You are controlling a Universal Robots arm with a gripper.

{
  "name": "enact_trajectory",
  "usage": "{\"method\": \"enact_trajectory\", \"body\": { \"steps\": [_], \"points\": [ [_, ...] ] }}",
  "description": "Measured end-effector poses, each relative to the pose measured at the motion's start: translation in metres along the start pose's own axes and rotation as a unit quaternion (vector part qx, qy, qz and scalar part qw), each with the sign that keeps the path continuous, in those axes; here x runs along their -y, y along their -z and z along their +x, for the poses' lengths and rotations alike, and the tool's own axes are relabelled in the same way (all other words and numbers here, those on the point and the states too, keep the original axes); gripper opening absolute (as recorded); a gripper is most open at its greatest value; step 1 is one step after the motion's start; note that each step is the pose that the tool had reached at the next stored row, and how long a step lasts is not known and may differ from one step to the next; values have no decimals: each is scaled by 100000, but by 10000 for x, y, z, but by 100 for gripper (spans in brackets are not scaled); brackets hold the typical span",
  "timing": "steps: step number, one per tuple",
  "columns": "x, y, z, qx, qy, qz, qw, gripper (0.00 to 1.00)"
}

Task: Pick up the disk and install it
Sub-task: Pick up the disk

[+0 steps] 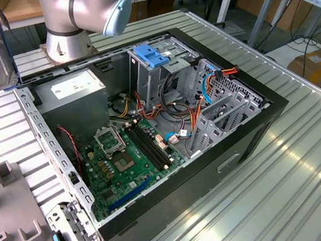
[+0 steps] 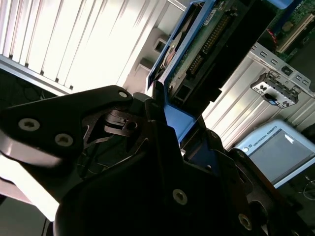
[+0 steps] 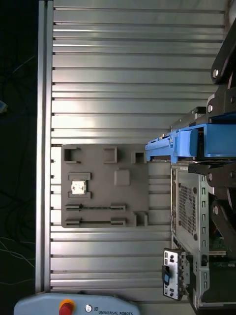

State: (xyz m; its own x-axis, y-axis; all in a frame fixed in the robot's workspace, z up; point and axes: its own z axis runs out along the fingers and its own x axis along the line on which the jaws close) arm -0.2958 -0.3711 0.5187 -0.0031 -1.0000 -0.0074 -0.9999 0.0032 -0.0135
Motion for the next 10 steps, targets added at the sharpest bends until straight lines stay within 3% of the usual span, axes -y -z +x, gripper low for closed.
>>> {"method": "enact_trajectory", "body": {
  "steps": [10],
  "points": [
    [381, -5, 1, 3, -4, -2, 100000, 37]
  ]
}}
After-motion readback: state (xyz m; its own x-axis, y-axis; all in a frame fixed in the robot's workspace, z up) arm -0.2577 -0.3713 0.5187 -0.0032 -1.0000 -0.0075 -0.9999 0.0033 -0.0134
